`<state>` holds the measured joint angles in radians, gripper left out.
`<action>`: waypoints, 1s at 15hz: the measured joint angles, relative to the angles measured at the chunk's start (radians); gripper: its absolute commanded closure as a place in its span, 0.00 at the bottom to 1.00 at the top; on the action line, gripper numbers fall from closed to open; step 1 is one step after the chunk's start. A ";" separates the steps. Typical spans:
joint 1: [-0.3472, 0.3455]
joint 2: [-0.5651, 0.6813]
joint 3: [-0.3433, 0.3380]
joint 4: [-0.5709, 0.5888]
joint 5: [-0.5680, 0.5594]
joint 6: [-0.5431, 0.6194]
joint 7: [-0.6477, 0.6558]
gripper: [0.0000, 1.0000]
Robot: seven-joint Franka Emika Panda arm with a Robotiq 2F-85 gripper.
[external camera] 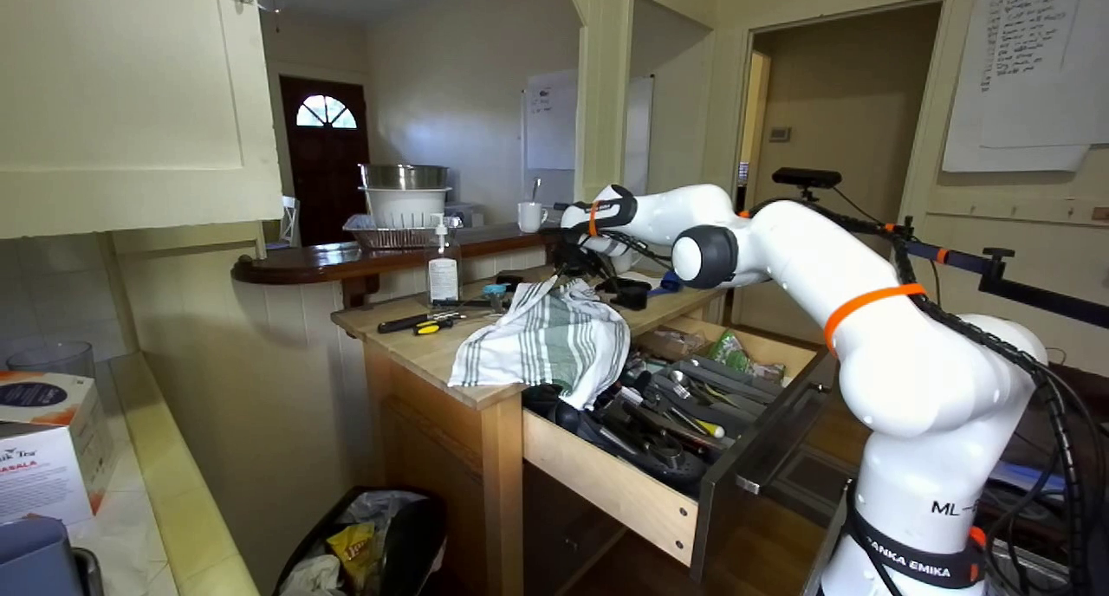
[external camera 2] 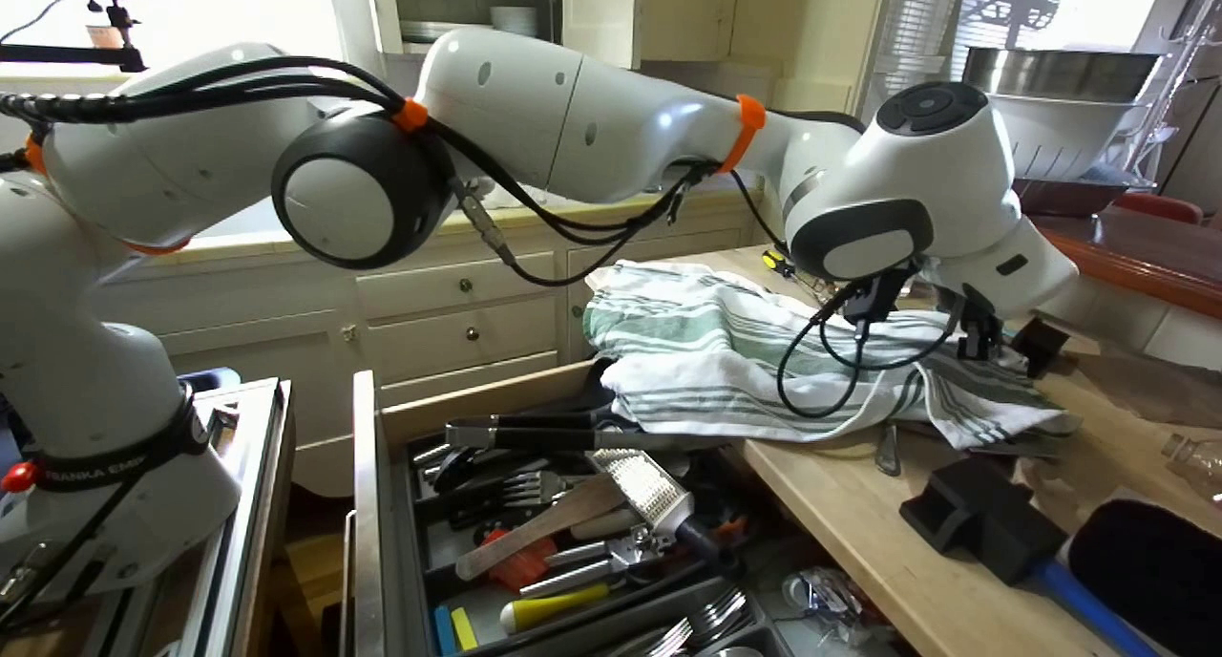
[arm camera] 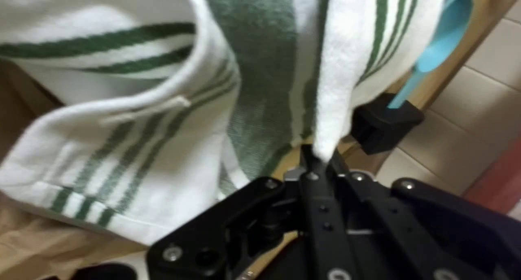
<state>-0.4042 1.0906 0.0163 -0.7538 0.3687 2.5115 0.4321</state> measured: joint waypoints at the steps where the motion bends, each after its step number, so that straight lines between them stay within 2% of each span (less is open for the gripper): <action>1: -0.001 -0.003 0.029 0.014 0.007 0.024 -0.031 0.98; 5: 0.017 -0.022 0.163 0.068 0.013 0.068 -0.159 0.98; 6: 0.027 -0.023 0.195 0.077 0.014 0.084 -0.184 0.68; 7: 0.038 -0.023 0.226 0.083 0.014 0.106 -0.204 0.68; 11: 0.089 -0.008 0.298 0.087 0.014 0.204 -0.270 0.38; 15: 0.108 0.008 0.281 0.085 -0.005 0.274 -0.319 0.09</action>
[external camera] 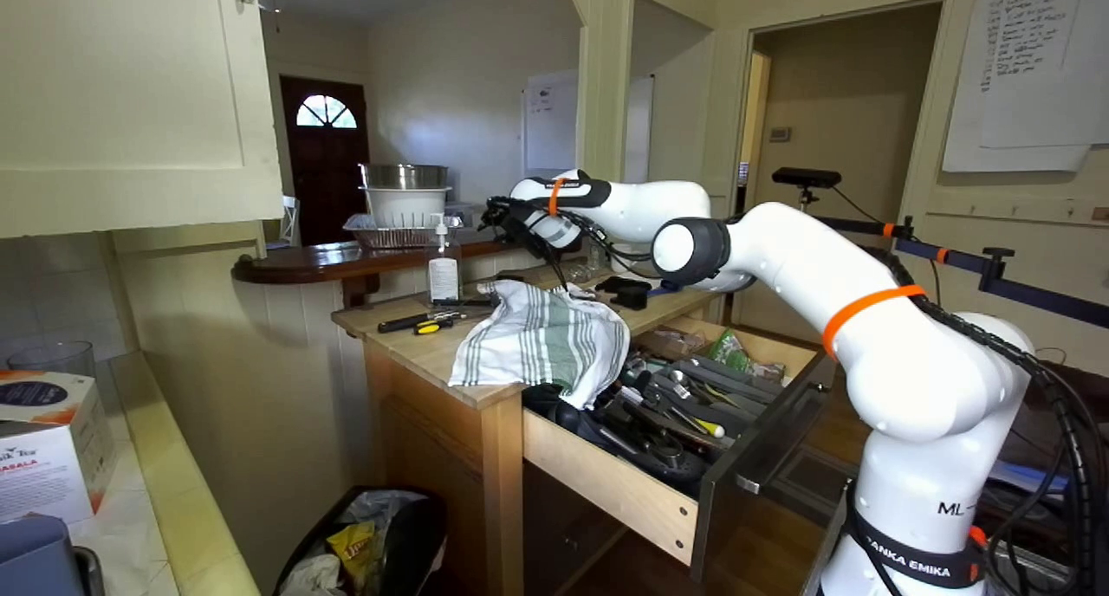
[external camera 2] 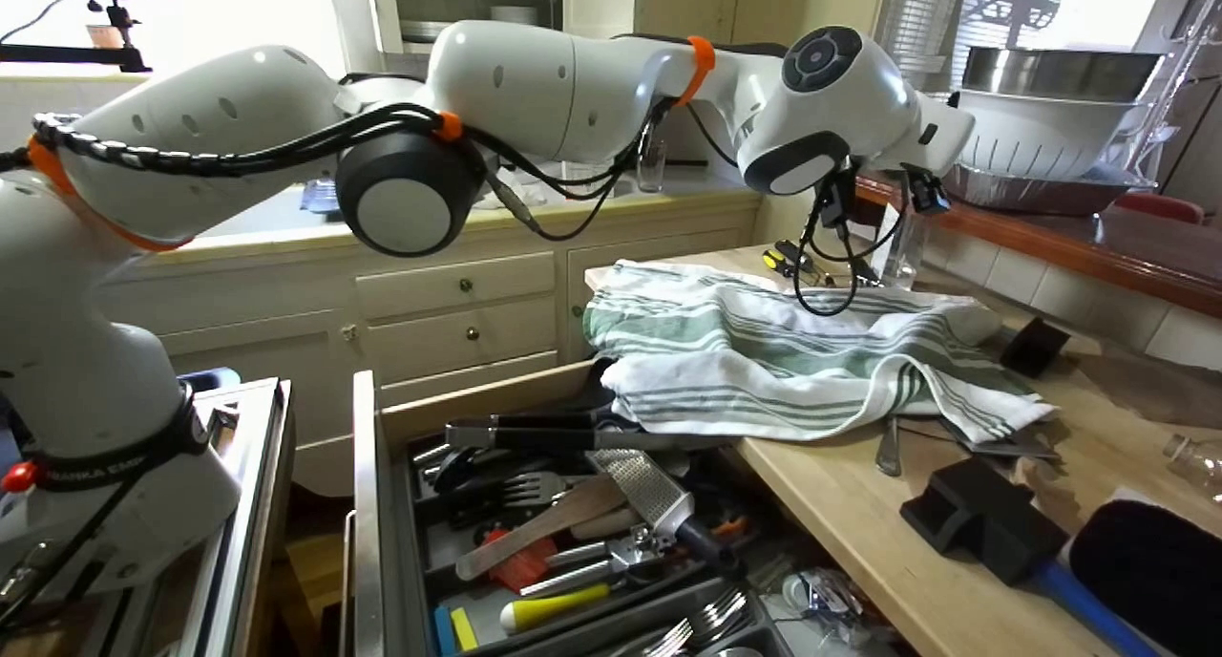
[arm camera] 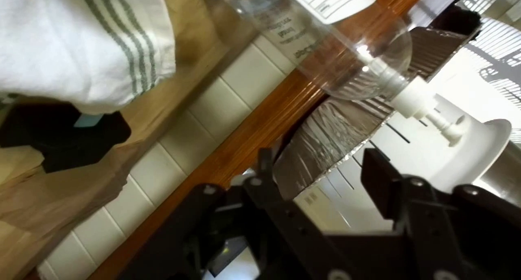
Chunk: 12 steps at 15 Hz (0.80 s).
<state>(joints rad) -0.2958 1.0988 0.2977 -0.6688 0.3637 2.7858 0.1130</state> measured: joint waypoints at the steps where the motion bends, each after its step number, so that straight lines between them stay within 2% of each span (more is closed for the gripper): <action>1: 0.000 -0.001 -0.028 -0.002 -0.013 0.001 0.000 0.01; 7: -0.018 -0.074 -0.272 -0.120 -0.109 -0.056 0.045 0.00; 12: -0.034 -0.256 -0.378 -0.311 -0.154 -0.232 0.033 0.00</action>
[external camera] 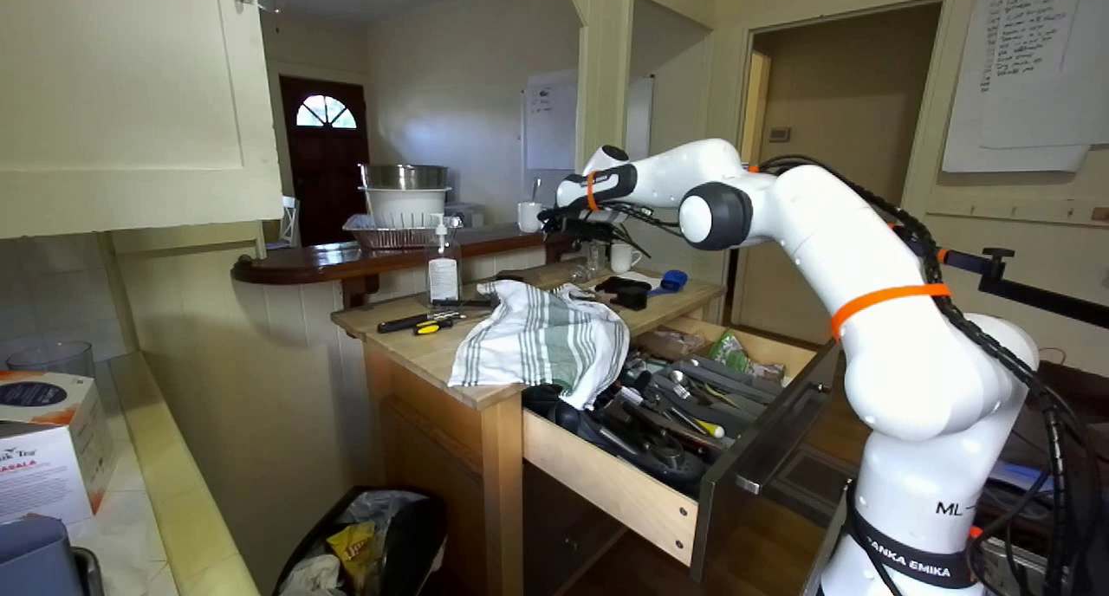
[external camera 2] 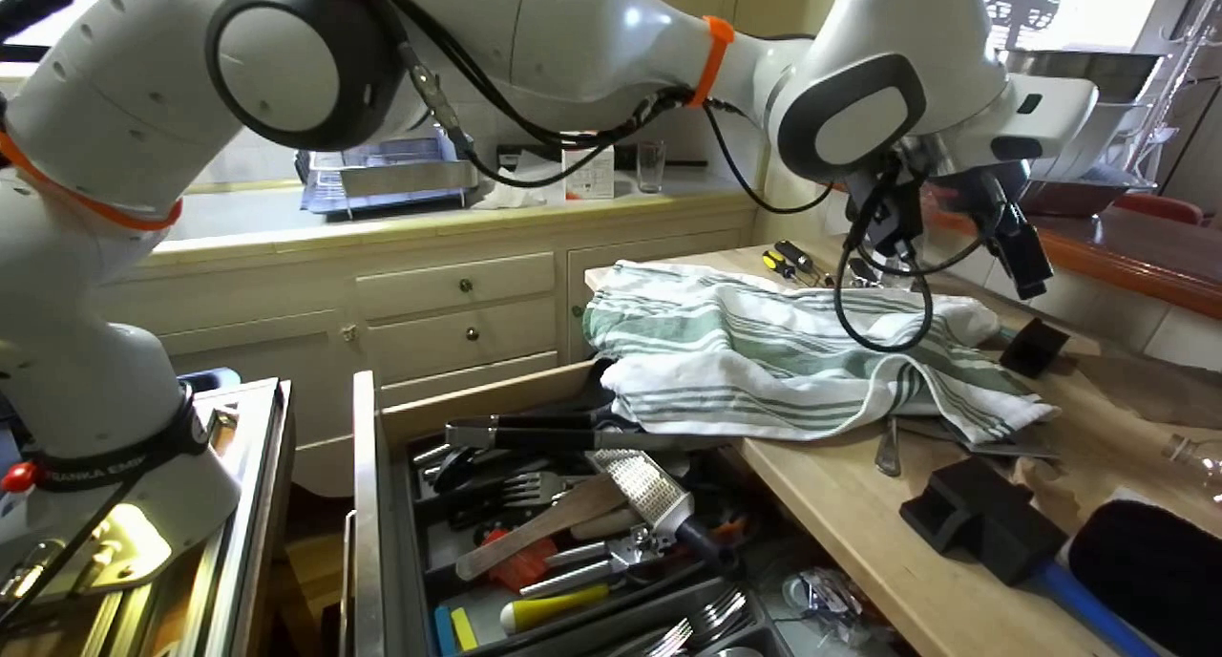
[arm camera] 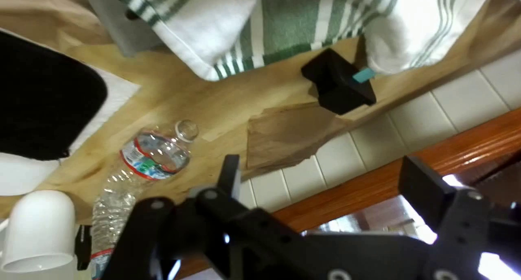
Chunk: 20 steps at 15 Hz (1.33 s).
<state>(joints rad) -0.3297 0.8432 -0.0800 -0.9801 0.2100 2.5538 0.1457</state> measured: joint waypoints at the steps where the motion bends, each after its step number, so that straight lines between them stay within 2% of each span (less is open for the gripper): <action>1: -0.005 -0.037 0.000 -0.041 0.000 -0.045 -0.010 0.00; 5: -0.044 -0.131 0.047 -0.193 0.075 -0.166 -0.033 0.00; 11: -0.134 -0.148 0.098 -0.350 0.248 -0.222 -0.031 0.00; 15: -0.161 -0.147 0.098 -0.386 0.388 -0.219 -0.029 0.00; 20: -0.159 -0.147 0.098 -0.386 0.525 -0.199 -0.039 0.00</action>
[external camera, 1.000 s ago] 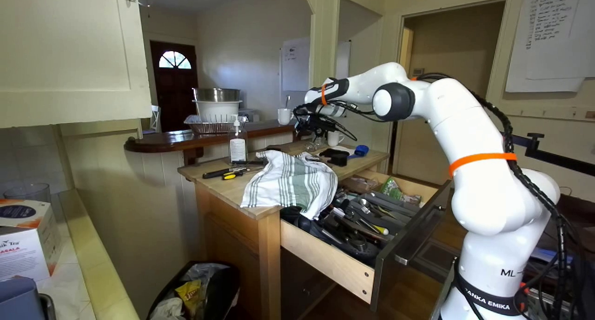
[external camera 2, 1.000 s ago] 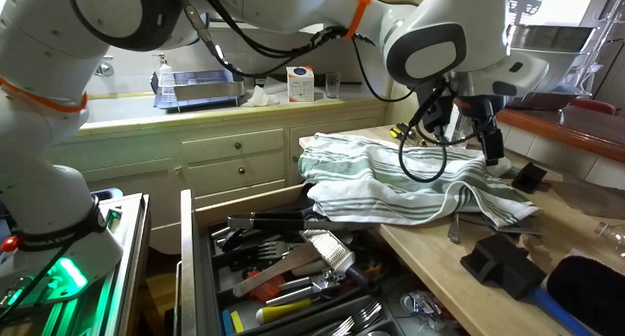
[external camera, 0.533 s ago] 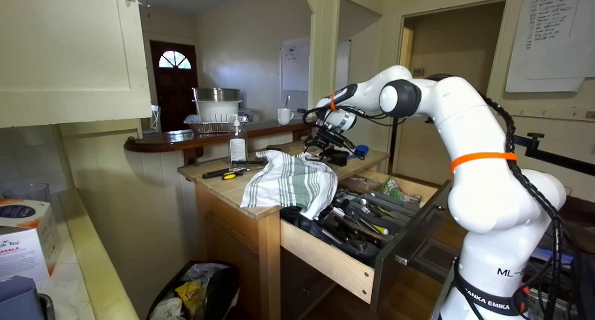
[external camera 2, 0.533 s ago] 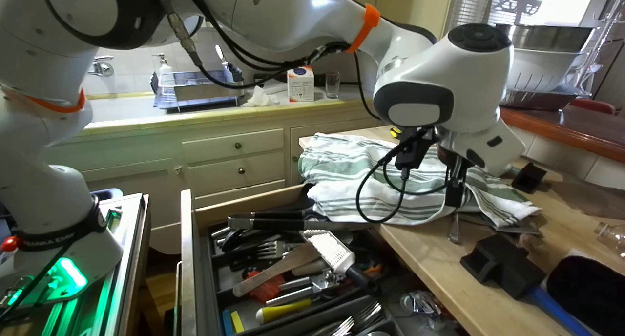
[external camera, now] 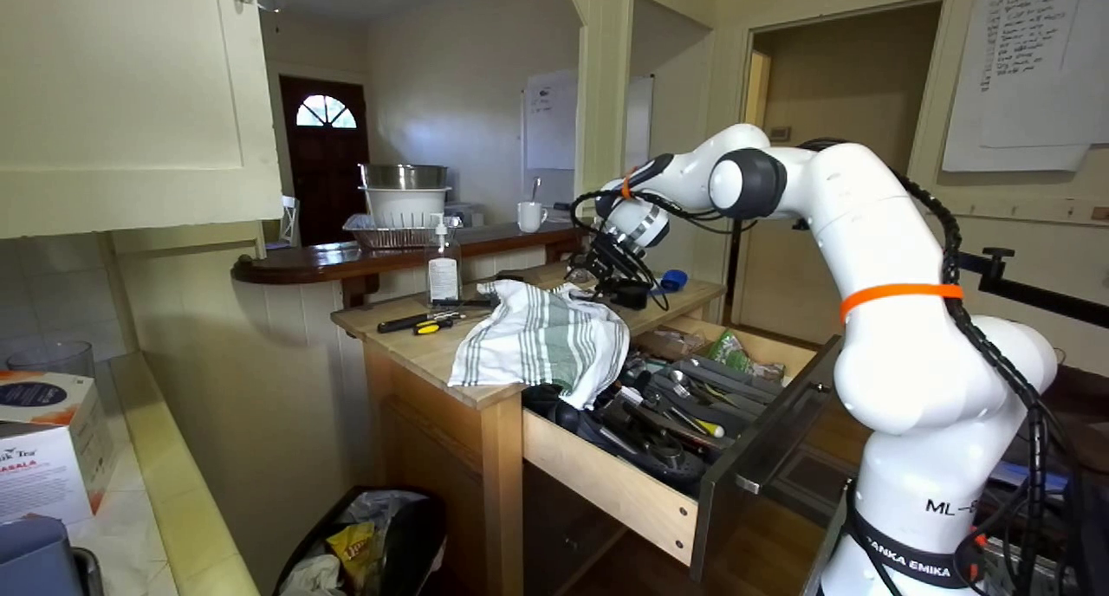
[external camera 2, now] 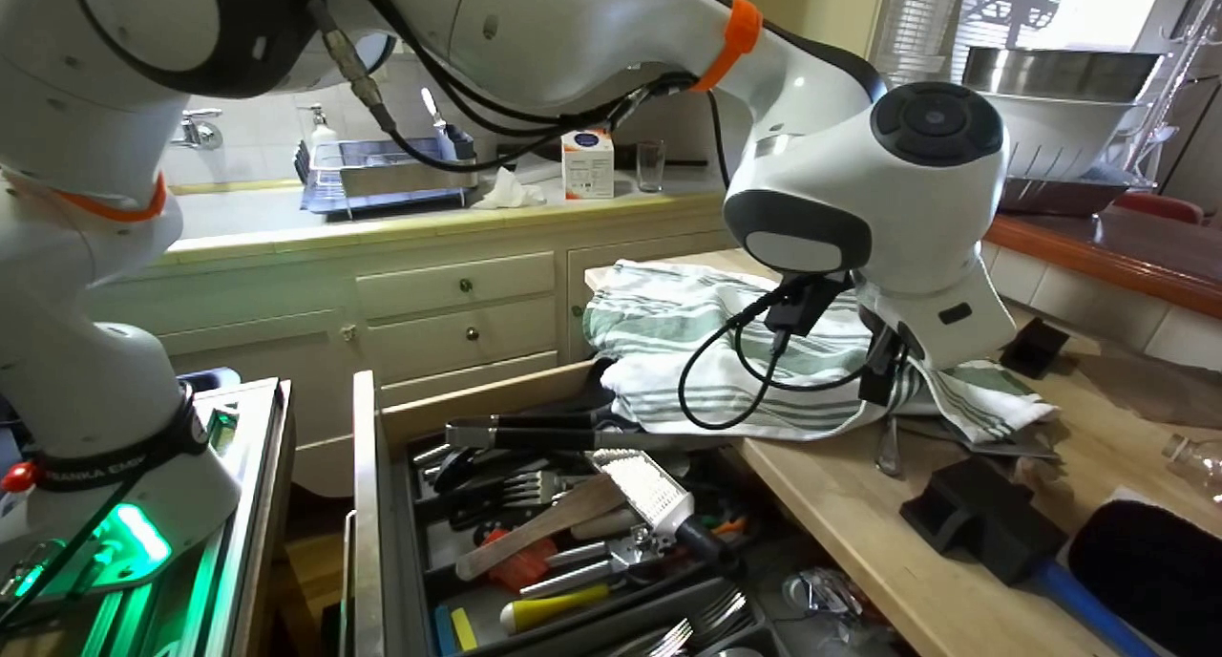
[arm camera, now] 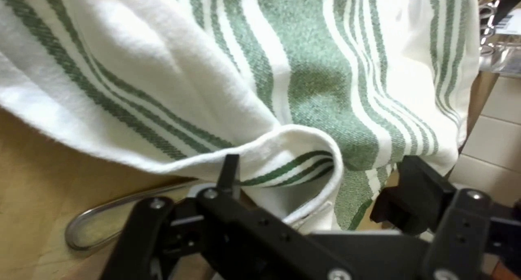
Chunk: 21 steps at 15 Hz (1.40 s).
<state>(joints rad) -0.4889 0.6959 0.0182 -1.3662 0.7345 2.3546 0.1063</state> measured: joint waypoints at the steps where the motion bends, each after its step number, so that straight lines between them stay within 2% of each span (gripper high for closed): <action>1: 0.002 0.000 -0.001 0.000 0.016 0.008 -0.002 0.00; 5: 0.011 0.006 -0.013 0.000 0.052 0.062 -0.002 0.01; 6: 0.013 0.010 -0.017 0.000 0.057 0.072 -0.001 0.07; 7: 0.015 0.014 -0.021 0.000 0.060 0.081 0.000 0.22; 10: 0.022 0.033 -0.026 0.004 0.072 0.120 0.000 0.50; 16: 0.043 0.060 -0.025 0.008 0.084 0.196 0.001 0.94; 18: 0.047 0.062 -0.024 0.008 0.089 0.217 0.001 1.00; 21: 0.047 0.062 -0.024 0.009 0.099 0.239 0.001 0.99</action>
<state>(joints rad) -0.4414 0.7578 -0.0056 -1.3569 0.8338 2.5936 0.1071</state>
